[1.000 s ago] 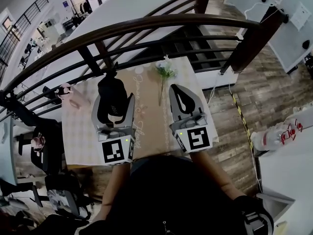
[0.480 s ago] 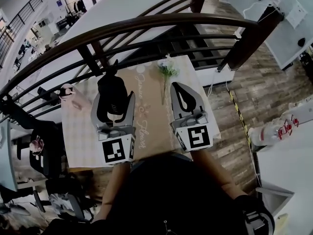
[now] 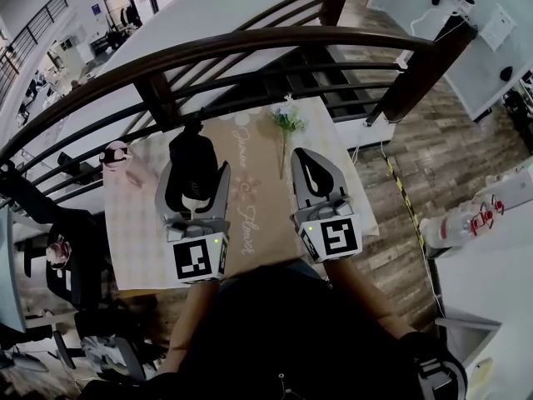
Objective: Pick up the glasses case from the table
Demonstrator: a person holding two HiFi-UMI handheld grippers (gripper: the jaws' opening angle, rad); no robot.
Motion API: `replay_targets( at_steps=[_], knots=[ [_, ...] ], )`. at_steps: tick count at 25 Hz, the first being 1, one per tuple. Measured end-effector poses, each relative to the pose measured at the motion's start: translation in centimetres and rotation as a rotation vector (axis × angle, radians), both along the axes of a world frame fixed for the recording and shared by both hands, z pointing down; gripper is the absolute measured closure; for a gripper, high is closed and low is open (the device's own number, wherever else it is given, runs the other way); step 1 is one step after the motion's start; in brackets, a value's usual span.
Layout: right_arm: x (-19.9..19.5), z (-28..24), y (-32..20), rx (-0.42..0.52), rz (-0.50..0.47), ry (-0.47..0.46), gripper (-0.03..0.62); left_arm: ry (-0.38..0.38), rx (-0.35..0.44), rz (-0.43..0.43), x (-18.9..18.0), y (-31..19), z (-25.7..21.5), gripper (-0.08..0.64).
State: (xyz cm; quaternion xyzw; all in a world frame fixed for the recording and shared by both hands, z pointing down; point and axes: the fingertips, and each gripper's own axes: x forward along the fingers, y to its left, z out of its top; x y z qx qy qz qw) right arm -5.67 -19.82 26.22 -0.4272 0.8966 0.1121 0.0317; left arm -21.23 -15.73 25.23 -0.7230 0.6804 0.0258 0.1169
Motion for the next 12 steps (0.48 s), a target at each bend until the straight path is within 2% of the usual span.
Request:
replay_targets(
  at_steps=[12],
  knots=[
    [-1.4,0.3,0.4,-0.014,0.002,0.019,0.583,0.013,-0.019,0.026,-0.9,0.2,0.7,0.206]
  ],
)
